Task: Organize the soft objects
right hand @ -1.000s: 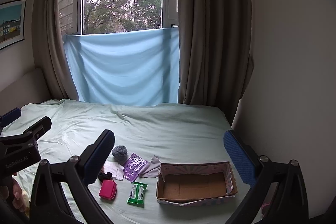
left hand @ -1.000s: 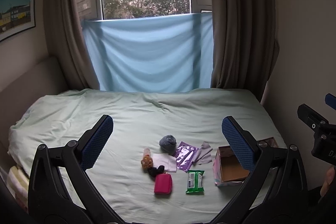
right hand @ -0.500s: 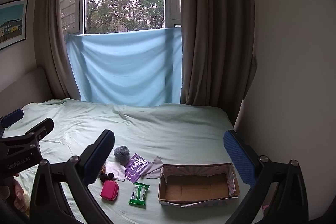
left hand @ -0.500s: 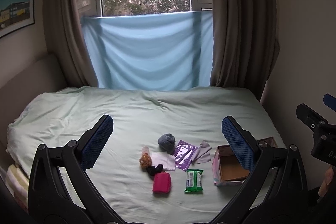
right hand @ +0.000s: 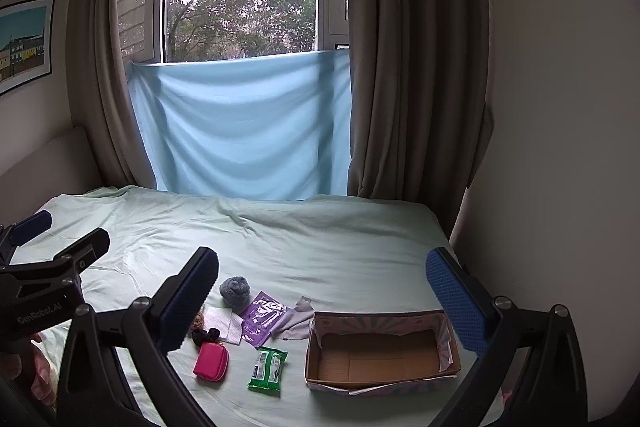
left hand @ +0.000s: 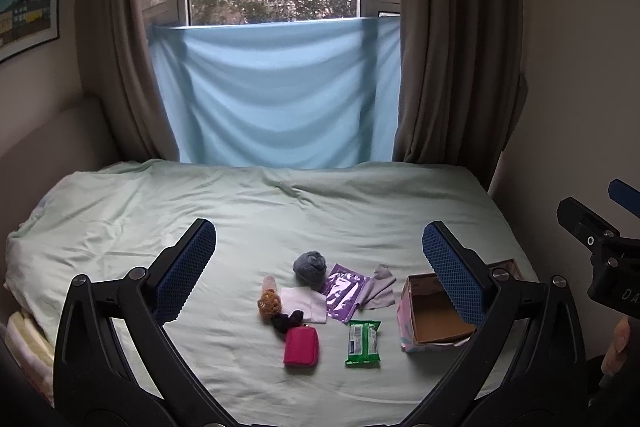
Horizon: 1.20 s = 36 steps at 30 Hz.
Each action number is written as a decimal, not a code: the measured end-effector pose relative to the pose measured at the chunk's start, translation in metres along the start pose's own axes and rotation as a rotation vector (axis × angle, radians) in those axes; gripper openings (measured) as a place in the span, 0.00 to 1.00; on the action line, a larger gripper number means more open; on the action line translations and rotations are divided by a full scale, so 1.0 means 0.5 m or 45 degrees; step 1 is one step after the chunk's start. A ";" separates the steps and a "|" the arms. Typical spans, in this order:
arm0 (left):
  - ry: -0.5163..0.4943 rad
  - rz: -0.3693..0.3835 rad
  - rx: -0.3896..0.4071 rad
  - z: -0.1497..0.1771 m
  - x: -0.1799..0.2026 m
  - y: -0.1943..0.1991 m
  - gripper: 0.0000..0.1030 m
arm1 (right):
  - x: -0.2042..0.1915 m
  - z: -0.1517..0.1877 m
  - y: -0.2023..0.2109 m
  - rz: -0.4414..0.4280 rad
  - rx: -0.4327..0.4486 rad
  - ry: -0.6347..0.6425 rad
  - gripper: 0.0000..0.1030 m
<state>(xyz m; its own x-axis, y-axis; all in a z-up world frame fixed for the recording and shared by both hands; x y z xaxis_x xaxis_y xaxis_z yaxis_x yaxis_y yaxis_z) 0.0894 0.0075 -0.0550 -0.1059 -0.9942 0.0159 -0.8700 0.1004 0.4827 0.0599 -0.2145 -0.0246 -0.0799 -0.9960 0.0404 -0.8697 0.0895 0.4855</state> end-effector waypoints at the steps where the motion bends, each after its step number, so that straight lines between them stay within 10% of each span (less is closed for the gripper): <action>1: -0.001 -0.001 0.003 0.000 -0.001 0.001 1.00 | -0.002 0.000 0.000 -0.001 0.001 0.001 1.00; 11: 0.041 -0.088 0.052 0.026 -0.046 0.018 1.00 | -0.016 0.006 -0.010 -0.021 -0.007 0.012 1.00; 19: 0.010 -0.166 -0.246 0.159 -0.098 -0.062 1.00 | -0.070 0.084 -0.083 -0.140 -0.156 0.006 1.00; 36: 0.094 0.143 -0.755 0.529 -0.199 -0.457 1.00 | -0.243 0.452 -0.359 -0.071 -0.503 0.030 1.00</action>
<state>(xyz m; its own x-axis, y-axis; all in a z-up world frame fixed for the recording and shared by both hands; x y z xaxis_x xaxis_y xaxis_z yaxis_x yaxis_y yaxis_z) 0.1714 0.0934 -0.3984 -0.1293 -0.9809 0.1453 -0.4369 0.1879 0.8796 0.1155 -0.1089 -0.3140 -0.0225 -0.9995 0.0221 -0.6180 0.0313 0.7856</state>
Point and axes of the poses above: each gripper's, at about its wrist camera, not at the fingertips, and y roughly against the way its jaws point, x to its right, z to its underside, the point moved 8 cm from there along -y, roughly the way its jaws point, and after that the axes turned 4 degrees about z, right-handed, at the moved point
